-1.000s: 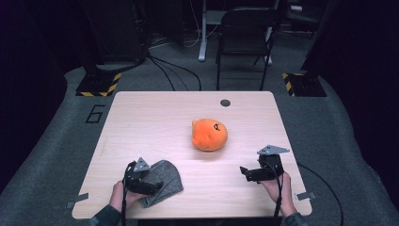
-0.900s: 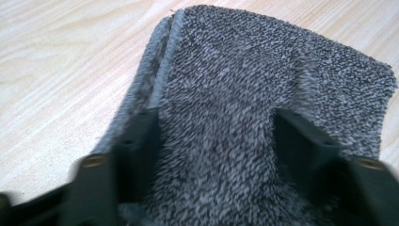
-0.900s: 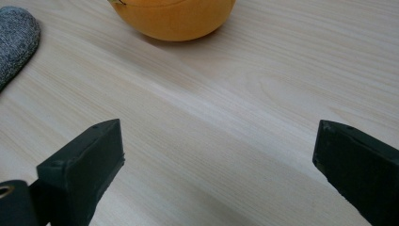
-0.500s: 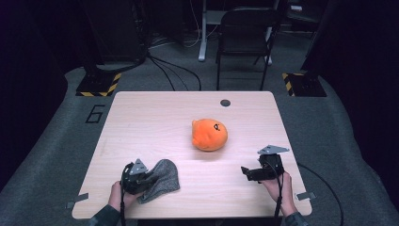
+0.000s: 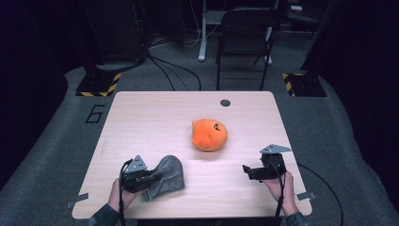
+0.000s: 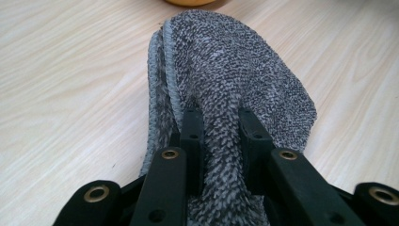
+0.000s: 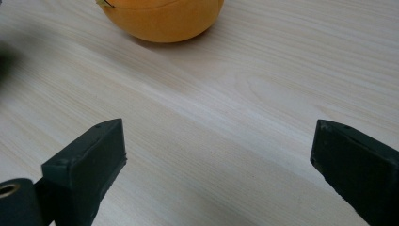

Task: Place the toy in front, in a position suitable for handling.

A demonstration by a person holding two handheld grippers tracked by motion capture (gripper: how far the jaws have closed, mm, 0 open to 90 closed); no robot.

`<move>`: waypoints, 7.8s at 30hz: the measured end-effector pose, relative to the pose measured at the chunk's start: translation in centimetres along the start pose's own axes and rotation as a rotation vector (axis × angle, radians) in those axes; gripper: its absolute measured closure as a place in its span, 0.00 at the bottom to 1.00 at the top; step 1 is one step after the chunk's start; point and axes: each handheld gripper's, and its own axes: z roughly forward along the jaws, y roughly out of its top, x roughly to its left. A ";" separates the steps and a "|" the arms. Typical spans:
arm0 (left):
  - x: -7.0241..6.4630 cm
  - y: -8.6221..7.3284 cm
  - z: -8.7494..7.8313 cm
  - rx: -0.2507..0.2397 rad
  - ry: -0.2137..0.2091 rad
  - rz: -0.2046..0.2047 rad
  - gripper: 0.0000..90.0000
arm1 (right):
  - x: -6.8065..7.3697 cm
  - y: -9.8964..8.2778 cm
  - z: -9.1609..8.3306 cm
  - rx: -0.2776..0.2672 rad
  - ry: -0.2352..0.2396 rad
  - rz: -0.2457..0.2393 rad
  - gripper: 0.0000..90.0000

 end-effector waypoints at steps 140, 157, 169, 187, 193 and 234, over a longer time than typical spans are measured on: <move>2.8 0.8 8.5 0.100 0.148 -0.020 0.00 | 0.1 -1.1 -0.8 0.007 -0.097 -0.050 0.78; 2.8 0.8 8.5 0.100 0.148 -0.020 0.00 | -5.2 -2.6 -1.7 0.042 -0.261 0.060 0.76; 2.8 0.8 8.5 0.101 0.146 -0.016 0.00 | -6.1 -3.3 -0.6 0.098 -0.332 0.124 0.40; 3.1 5.8 7.2 0.001 0.066 -0.017 0.00 | -6.3 -2.7 -1.3 0.057 -0.228 0.135 0.08; 2.8 7.6 8.2 -0.007 0.047 0.002 0.00 | -6.2 -2.5 -1.6 0.049 -0.221 0.142 0.08; 4.1 13.6 14.3 -0.018 -0.073 0.033 0.19 | -5.1 -2.6 -2.1 0.029 -0.185 0.125 0.06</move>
